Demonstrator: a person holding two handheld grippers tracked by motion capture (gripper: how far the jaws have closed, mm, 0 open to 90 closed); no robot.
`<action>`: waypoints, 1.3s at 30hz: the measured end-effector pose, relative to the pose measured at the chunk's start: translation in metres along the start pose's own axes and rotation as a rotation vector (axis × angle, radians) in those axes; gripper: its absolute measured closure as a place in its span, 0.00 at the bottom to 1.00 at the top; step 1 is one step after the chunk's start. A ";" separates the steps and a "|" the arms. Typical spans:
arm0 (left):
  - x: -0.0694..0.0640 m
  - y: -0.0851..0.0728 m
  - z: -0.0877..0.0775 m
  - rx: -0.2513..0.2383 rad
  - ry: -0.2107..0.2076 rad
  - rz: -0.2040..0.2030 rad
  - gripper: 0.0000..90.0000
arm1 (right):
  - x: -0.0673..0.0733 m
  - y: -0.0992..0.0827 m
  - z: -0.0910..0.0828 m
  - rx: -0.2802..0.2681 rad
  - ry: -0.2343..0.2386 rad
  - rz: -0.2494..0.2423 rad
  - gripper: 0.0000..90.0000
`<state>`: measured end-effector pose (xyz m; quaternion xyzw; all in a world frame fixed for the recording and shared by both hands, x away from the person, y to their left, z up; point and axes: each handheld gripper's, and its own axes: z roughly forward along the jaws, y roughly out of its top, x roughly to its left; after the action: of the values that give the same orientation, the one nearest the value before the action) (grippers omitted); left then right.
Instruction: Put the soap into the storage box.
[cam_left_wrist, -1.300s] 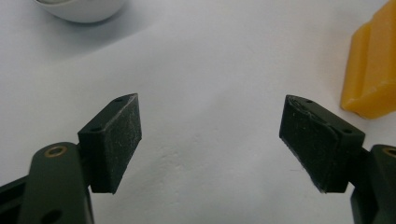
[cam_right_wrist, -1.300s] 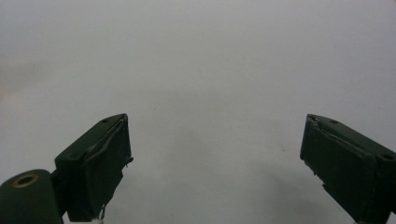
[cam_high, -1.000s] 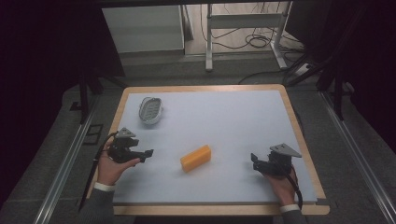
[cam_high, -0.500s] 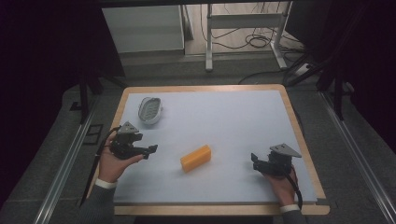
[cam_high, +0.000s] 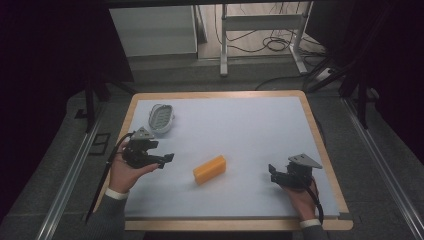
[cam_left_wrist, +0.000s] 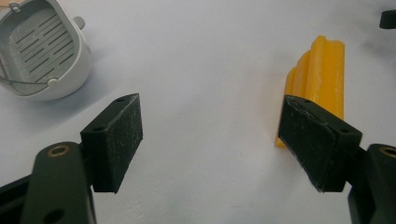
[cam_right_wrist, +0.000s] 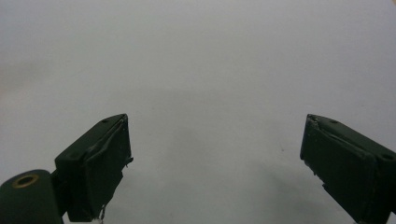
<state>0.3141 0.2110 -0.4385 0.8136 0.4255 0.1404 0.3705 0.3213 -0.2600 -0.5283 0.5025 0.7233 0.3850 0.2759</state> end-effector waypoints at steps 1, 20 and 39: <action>-0.001 0.001 0.001 0.002 0.000 0.004 0.25 | 0.000 0.000 0.000 0.001 0.000 0.001 0.10; -0.016 0.014 0.013 0.039 -0.030 0.054 0.25 | 0.000 0.000 0.000 0.004 -0.002 0.008 0.10; -0.034 0.023 0.032 0.078 -0.066 0.108 0.25 | -0.001 0.001 0.002 0.017 -0.002 0.012 0.10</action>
<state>0.3244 0.1597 -0.4414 0.8534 0.3738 0.1165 0.3441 0.3231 -0.2600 -0.5287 0.5095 0.7233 0.3798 0.2701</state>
